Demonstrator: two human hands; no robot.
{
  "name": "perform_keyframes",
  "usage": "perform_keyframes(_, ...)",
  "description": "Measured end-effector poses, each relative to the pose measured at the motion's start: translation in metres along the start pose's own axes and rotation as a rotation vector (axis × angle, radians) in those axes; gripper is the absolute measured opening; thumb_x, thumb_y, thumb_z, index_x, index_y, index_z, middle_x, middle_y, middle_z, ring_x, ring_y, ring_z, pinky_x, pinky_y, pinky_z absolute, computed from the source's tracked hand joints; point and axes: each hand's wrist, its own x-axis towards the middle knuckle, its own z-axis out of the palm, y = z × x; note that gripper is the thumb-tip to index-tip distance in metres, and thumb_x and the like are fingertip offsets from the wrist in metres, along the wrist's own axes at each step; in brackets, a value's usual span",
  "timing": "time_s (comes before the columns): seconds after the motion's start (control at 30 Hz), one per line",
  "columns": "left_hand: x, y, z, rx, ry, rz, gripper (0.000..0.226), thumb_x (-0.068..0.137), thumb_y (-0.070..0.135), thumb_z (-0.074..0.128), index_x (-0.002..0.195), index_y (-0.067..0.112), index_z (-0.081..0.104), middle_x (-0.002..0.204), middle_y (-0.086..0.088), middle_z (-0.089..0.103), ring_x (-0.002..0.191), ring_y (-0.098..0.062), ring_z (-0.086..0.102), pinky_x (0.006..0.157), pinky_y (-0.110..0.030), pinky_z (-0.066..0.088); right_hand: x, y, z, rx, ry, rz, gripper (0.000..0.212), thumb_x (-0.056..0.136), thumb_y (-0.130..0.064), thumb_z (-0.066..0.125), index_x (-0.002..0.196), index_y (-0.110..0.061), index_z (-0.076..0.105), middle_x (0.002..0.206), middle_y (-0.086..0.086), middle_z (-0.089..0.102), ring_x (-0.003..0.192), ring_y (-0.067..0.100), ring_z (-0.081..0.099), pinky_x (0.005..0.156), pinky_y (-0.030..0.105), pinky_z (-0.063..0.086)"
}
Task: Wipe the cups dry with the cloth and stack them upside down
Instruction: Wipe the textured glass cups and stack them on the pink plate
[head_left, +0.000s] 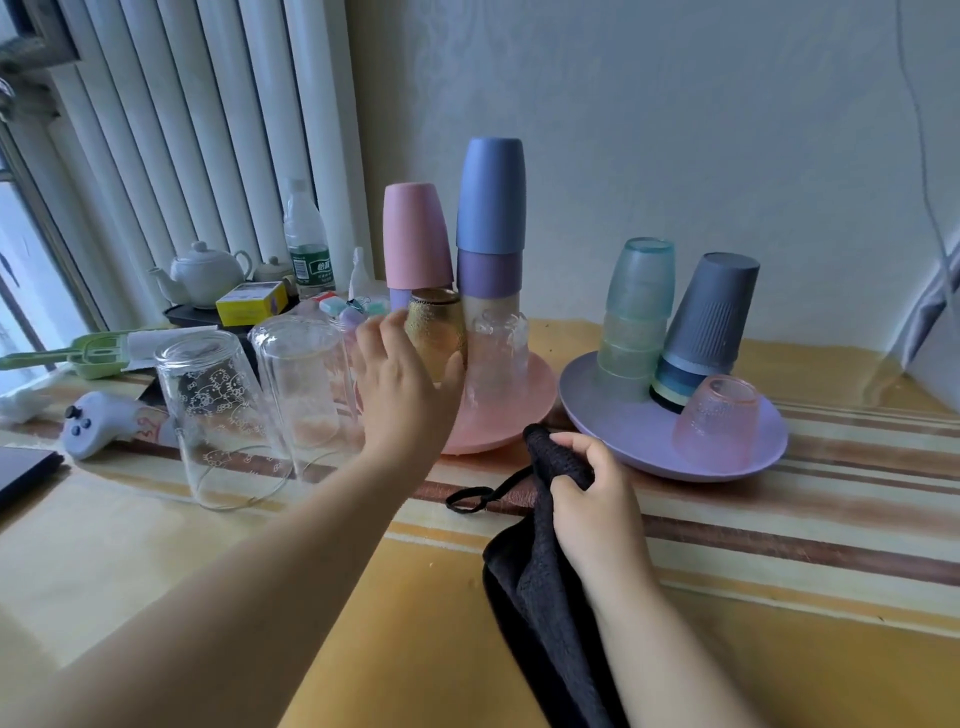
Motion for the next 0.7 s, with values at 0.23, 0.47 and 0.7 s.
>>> perform_keyframes(0.23, -0.039, 0.037, 0.025, -0.142, -0.430, 0.192, 0.020, 0.087, 0.007, 0.060, 0.107, 0.007, 0.057, 0.095, 0.001, 0.058, 0.083, -0.020, 0.057, 0.076, -0.025, 0.043, 0.011, -0.002, -0.031, 0.111, 0.424, 0.092, 0.037, 0.079, 0.004, 0.042, 0.094, -0.021, 0.066, 0.100, -0.002, 0.067, 0.096, 0.018, 0.059, 0.079, 0.025, 0.043)
perform_keyframes(0.47, -0.017, 0.105, 0.100, -0.225, -0.807, 0.079, 0.045, 0.080, 0.026, 0.077, 0.117, 0.012, 0.055, 0.106, 0.003, 0.056, 0.095, -0.015, 0.056, 0.088, -0.027, 0.045, 0.022, 0.013, -0.041, 0.278, 0.604, 0.210, 0.036, 0.077, 0.006, 0.041, 0.084, -0.016, 0.068, 0.104, 0.000, 0.063, 0.094, 0.016, 0.058, 0.077, 0.019, 0.044)
perform_keyframes(0.7, -0.013, 0.126, 0.161, -0.342, -1.075, -0.021, 0.064, 0.073, 0.025, 0.084, 0.128, 0.015, 0.053, 0.122, 0.005, 0.057, 0.107, -0.016, 0.056, 0.083, -0.023, 0.041, 0.026, 0.015, -0.048, 0.435, 0.749, 0.291, 0.039, 0.075, 0.007, 0.041, 0.079, -0.021, 0.068, 0.099, -0.002, 0.066, 0.096, 0.016, 0.059, 0.086, 0.026, 0.045)
